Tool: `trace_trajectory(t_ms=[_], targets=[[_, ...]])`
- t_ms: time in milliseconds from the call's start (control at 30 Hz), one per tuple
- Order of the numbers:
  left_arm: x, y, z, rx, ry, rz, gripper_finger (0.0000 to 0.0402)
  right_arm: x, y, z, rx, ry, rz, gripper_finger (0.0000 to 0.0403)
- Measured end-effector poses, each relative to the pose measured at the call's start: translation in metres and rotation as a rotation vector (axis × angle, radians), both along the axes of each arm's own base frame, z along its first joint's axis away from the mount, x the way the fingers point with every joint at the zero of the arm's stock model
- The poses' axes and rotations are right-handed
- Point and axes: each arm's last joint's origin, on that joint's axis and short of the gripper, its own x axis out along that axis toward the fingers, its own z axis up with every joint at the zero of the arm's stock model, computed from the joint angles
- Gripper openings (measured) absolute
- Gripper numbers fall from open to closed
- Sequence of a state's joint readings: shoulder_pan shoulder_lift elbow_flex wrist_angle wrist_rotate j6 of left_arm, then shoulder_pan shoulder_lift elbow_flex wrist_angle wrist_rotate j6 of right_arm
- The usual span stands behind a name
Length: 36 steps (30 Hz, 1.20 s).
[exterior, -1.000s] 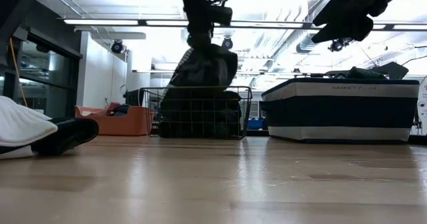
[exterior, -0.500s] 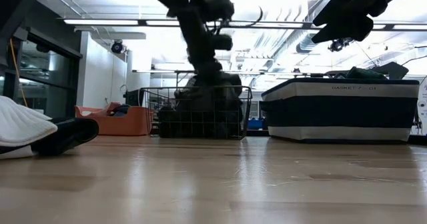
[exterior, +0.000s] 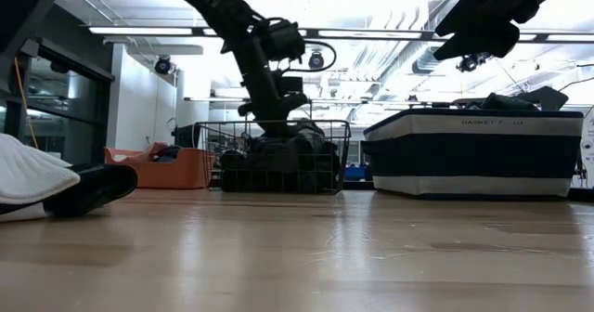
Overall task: Pick & Place Cloths
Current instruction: Put the gray boxer into the gold wire basket
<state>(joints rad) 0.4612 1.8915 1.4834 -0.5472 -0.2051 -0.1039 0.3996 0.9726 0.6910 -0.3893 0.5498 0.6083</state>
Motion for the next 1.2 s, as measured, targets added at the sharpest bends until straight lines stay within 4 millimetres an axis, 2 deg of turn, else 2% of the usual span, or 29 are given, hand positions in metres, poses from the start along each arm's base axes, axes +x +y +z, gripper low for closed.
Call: trace_trajectory(t_ms=[167, 300, 533, 767, 1000, 1200], targets=[[-0.003, 0.007, 0.0, -0.093, -0.06, 0.029, 0.0012, 0.0, 0.0, 0.0, -0.001, 0.0, -0.001, 0.0259], [-0.003, 0.006, 0.0, -0.101, -0.069, 0.032, 0.0034, 0.0, 0.0, 0.0, 0.0, 0.0, -0.001, 0.0259], [0.001, 0.008, 0.021, -0.082, -0.114, 0.03, 0.0113, 0.0, 0.0, 0.0, 0.0, 0.005, 0.002, 0.0259], [-0.001, 0.005, 0.05, -0.145, -0.086, 0.009, 0.0194, 0.0, 0.0, 0.0, 0.0, 0.005, 0.001, 0.0259], [0.001, 0.006, 0.074, -0.128, -0.131, 0.011, 0.0206, 0.0, 0.0, 0.0, 0.0, 0.005, 0.001, 0.0259], [-0.006, 0.004, 0.074, -0.136, -0.046, 0.05, 0.0206, 0.0, 0.0, 0.0, -0.001, 0.006, 0.002, 0.0259]])
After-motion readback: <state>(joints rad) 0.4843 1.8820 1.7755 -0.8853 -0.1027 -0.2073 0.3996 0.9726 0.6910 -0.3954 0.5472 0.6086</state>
